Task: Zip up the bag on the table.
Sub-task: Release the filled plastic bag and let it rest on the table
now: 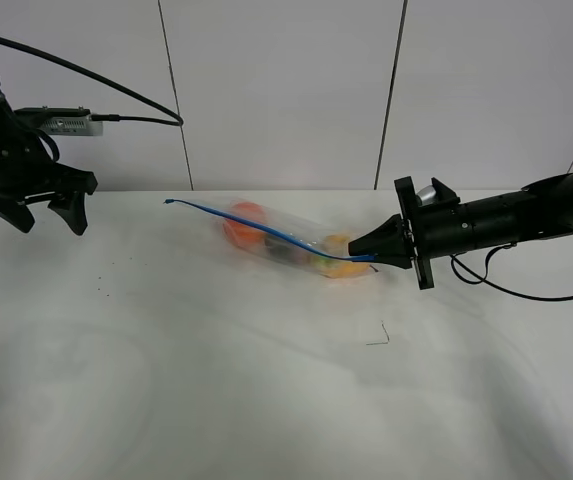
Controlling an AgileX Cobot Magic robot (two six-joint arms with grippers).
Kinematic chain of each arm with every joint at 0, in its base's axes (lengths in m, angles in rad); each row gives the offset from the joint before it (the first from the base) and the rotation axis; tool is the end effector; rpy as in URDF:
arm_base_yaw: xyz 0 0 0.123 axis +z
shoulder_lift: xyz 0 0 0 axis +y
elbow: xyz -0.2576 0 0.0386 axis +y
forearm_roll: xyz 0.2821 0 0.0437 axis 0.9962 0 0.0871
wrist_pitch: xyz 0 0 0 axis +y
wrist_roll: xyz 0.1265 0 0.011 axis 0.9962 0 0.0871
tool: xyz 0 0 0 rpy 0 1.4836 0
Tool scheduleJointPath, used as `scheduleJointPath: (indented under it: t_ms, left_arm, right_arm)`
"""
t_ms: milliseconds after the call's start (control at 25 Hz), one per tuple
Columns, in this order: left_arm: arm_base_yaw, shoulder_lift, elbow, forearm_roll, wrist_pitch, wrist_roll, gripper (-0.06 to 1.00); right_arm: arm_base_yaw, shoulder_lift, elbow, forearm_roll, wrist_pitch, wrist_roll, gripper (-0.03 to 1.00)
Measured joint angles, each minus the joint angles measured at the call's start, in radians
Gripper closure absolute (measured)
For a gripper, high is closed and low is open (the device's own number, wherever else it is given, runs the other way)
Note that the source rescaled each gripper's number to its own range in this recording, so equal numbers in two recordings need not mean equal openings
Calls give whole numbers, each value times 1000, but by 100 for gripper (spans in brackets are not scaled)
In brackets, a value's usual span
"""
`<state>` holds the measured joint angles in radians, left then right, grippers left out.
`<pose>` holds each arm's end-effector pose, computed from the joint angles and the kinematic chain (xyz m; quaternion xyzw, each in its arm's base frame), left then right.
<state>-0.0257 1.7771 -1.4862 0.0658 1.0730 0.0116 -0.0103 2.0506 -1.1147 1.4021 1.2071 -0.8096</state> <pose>0.4102 -0.0032 0.2069 0.0297 0.9883 0.0299 0.1467 0.3717 0.1132 0.0855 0.0499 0.8263 0.5593 0.0430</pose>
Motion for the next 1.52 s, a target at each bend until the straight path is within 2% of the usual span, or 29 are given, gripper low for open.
scheduleJointPath:
  t_ms: [160,440,600,800,1000,1120,1400,1520]
  left_arm:
    - [0,0,-1,-5,105,-3,-5]
    - [0,-69,67,-66,104,-65,-5]
    - [0,-175,195,-71,104,-44,-5]
    - [0,-390,422,-66,104,-39,-5]
    - [0,-634,648,-9,100,-38,-5]
    - [0,-776,770,4,58,-38,-5]
    - [0,-1074,971,4,-15,-36,-5]
    - [0,-1177,981,-4,-20,-35,-5]
  right_arm:
    - [0,0,0,0,0,0,97]
    - [0,0,0,0,0,1,97]
    - [0,0,0,-1,0,2,97]
    - [0,0,0,-4,0,2,97]
    - [0,0,0,-7,0,2,97]
    - [0,0,0,-7,0,2,97]
    - [0,0,0,-7,0,2,97]
    - [0,0,0,-7,0,2,97]
